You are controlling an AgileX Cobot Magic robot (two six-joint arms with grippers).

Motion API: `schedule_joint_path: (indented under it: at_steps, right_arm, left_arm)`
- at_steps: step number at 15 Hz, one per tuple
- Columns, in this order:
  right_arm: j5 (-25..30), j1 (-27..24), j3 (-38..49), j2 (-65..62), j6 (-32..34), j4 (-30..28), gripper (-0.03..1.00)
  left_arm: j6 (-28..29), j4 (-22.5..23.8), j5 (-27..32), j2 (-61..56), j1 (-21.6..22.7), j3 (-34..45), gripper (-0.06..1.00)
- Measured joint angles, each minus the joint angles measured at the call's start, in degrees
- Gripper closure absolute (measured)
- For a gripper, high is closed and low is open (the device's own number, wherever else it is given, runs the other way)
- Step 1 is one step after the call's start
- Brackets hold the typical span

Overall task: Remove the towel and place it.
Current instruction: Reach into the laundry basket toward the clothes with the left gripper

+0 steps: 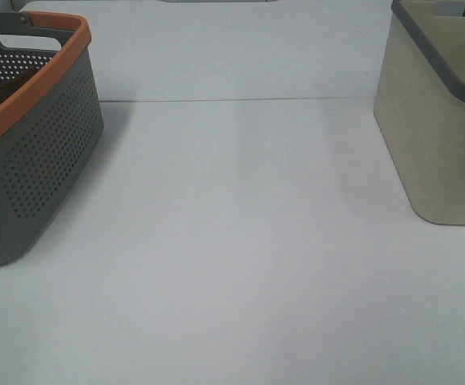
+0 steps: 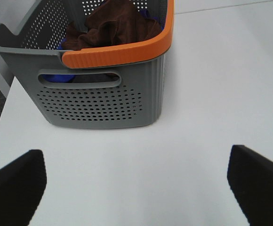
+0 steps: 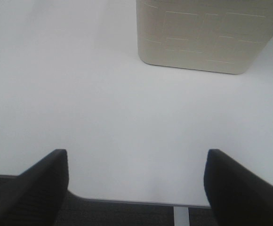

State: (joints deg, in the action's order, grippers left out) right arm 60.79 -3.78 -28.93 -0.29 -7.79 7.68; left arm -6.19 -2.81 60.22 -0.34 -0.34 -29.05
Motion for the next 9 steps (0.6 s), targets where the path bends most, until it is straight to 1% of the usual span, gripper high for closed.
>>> schedule_joint_path:
  at_steps: [5,9]
  right_arm:
    - [0.0,0.0,0.0,0.0,0.0,0.0,0.18]
    - [0.0,0.0,0.0,0.0,0.0,0.0,0.18]
  left_arm:
    - [0.0,0.0,0.0,0.0,0.0,0.0,-0.05]
    - [0.0,-0.97,0.0,0.0,0.0,0.0,-0.05]
